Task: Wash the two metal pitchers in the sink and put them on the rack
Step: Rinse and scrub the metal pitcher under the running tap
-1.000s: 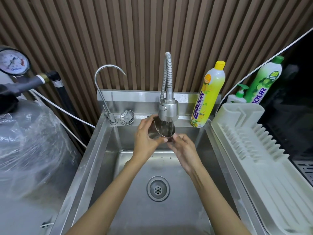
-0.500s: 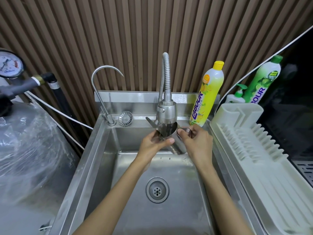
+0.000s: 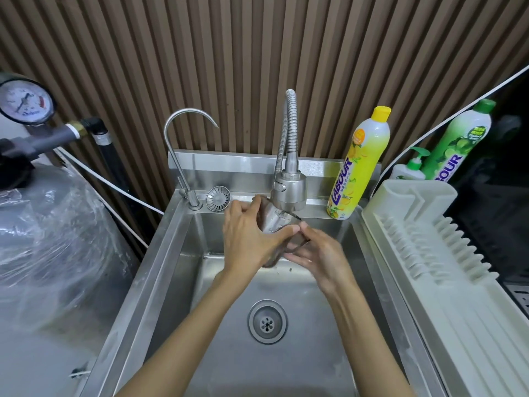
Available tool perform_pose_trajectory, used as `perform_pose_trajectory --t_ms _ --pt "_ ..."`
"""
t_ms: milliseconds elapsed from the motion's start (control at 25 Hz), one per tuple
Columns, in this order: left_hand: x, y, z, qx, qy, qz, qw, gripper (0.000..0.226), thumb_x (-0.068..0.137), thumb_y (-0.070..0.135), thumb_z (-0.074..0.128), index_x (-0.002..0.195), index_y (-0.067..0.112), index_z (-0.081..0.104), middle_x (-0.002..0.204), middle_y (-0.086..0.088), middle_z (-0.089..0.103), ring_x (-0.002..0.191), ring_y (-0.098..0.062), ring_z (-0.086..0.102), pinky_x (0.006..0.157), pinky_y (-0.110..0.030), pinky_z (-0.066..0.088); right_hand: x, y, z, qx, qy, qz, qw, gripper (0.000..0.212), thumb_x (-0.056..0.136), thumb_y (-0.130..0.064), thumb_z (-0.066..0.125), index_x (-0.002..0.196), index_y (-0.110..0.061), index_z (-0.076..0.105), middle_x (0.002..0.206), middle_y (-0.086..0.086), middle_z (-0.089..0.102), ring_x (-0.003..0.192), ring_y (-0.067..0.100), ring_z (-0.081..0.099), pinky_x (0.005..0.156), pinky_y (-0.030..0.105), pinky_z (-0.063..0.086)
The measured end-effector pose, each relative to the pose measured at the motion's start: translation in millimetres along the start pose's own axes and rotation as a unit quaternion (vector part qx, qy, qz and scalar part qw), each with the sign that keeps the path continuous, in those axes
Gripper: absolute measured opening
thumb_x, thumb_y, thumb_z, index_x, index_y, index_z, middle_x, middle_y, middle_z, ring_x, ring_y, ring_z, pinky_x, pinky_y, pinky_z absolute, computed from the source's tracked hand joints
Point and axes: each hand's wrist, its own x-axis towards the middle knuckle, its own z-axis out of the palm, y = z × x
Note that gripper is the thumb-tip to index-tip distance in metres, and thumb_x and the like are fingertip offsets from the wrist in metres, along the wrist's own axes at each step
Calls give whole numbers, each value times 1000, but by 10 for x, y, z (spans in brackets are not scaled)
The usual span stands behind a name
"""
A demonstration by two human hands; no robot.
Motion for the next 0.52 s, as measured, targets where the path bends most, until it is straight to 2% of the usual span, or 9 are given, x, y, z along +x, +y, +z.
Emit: perform_pose_trajectory --t_ms 80,120,160,240,280,320,400,440,520 --pt "-76 -43 53 -85 -35 -44 995 64 59 59 74 105 16 64 91 -1 63 95 -16 58 79 -22 44 -84 -163 -13 -131 76 -60 987 20 82 -20 67 66 -14 57 71 13 66 63 26 64 57 37 59" --pt "-96 -72 81 -157 -76 -73 982 54 61 52 77 102 19 67 91 1 70 94 -12 64 80 -20 47 -125 -227 -23 -217 114 -112 963 24 79 -24 69 61 -16 56 69 13 66 62 26 62 61 40 58" --pt "-102 -106 114 -233 -120 -97 960 49 60 46 80 101 22 68 94 2 74 95 -11 67 86 -21 49 -168 -274 -23 -307 146 -169 925 26 77 -28 70 59 -16 55 68 11 67 62 26 62 66 43 56" --pt "-96 -139 206 -363 -191 -123 904 52 56 37 83 103 22 67 102 0 74 103 -14 66 96 -30 48 -252 -299 19 -437 186 -264 840 19 78 -30 69 69 -16 61 74 6 72 72 26 65 74 40 53" --pt "-84 -116 254 -418 -204 -126 876 55 58 28 82 108 20 64 106 -2 72 106 -17 64 98 -33 47 -276 -292 39 -450 188 -294 822 13 80 -28 67 78 -15 65 82 2 73 78 25 67 76 36 52" --pt "-66 -68 293 -462 -198 -126 855 56 62 14 80 113 18 59 108 -3 70 108 -19 62 100 -34 46 -279 -284 48 -424 169 -313 833 9 82 -23 66 85 -15 67 89 -2 73 84 22 68 78 31 52" --pt "-2 24 320 -498 -149 -108 847 63 64 -10 73 117 17 52 112 -6 66 109 -20 60 98 -33 46 -222 -255 34 -304 90 -307 897 6 85 -11 62 83 -17 62 105 -7 69 100 11 67 83 16 49" --pt "39 41 306 -490 -117 -88 859 68 62 -15 73 116 19 51 112 -5 65 106 -16 61 95 -29 48 -176 -224 33 -247 49 -293 922 16 86 -6 59 76 -18 57 111 -7 67 106 4 64 87 12 47" --pt "134 11 236 -434 -60 -43 898 73 55 -14 76 113 24 51 110 2 65 102 -8 61 90 -19 48 -46 -112 42 -131 -12 -240 962 26 88 1 54 69 -15 46 118 -4 62 107 -8 60 96 14 43"
